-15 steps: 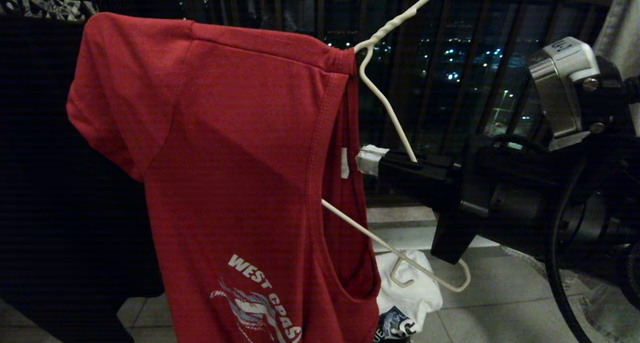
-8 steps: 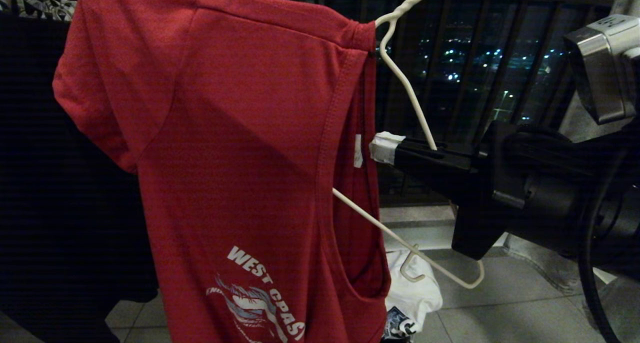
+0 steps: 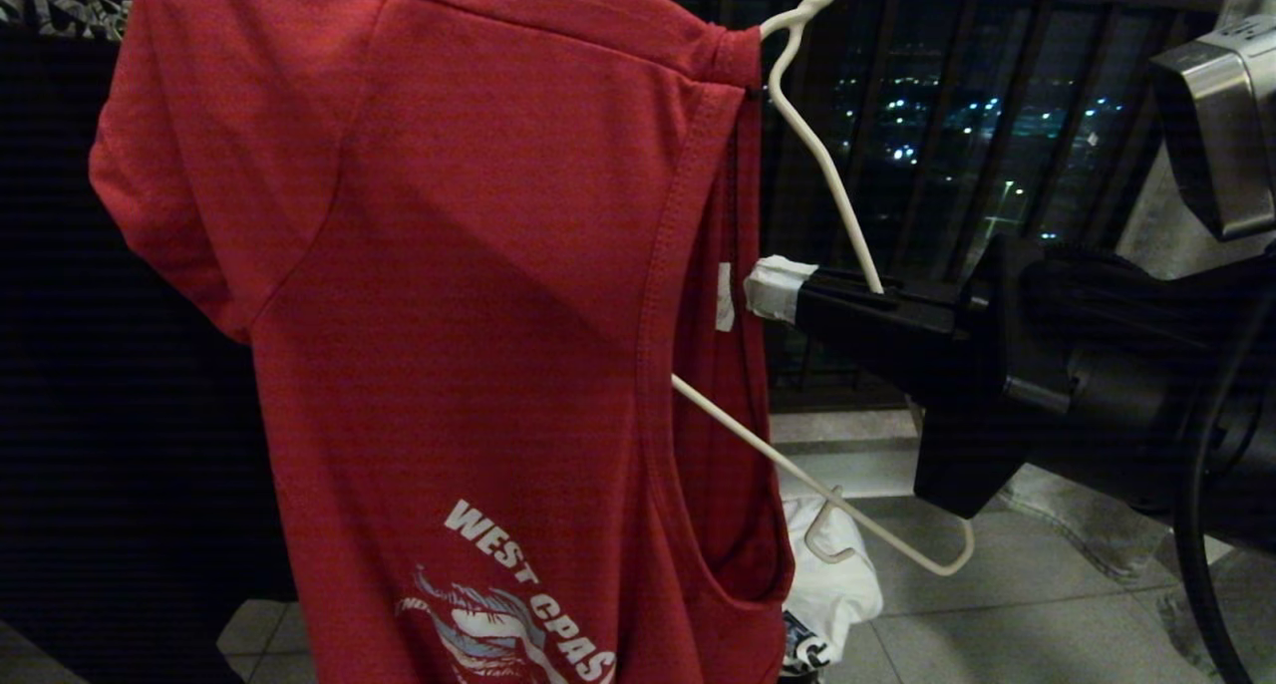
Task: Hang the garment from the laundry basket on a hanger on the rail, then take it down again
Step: Hang the clothes on the clothes rack
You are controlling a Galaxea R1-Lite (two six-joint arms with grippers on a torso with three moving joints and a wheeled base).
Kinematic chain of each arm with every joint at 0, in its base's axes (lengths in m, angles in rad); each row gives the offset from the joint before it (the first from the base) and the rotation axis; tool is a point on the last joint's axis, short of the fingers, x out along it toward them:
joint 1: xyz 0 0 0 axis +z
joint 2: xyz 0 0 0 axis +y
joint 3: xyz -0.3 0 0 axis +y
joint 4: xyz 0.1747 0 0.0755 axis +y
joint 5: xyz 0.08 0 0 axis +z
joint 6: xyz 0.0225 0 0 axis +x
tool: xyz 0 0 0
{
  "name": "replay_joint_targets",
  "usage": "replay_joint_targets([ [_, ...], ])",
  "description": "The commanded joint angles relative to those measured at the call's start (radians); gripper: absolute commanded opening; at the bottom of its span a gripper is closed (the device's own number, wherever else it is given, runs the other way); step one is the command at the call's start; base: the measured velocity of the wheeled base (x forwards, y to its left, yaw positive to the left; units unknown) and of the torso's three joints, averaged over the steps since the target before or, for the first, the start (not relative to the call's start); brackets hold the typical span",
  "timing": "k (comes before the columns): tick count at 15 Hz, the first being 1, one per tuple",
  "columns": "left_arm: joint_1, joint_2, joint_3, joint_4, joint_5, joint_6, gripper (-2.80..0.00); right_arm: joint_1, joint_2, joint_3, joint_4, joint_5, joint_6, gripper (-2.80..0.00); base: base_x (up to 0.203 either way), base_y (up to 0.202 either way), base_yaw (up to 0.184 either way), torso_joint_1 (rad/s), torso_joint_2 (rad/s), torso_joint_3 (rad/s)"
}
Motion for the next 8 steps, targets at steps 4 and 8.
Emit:
replay_joint_targets([
  [4, 0.005, -0.111, 0.125, -0.079, -0.129, 0.033, -2.8, 0.001, 0.004, -0.001, -0.005, 0.002, -0.001, -2.8, 0.0, 0.0, 0.0, 0.0, 0.0, 0.0],
  [8, 0.005, -0.111, 0.136, -0.084, -0.187, 0.07, -2.8, 0.001, 0.006, -0.001, -0.005, 0.002, 0.01, -2.8, 0.0, 0.0, 0.0, 0.0, 0.0, 0.0],
])
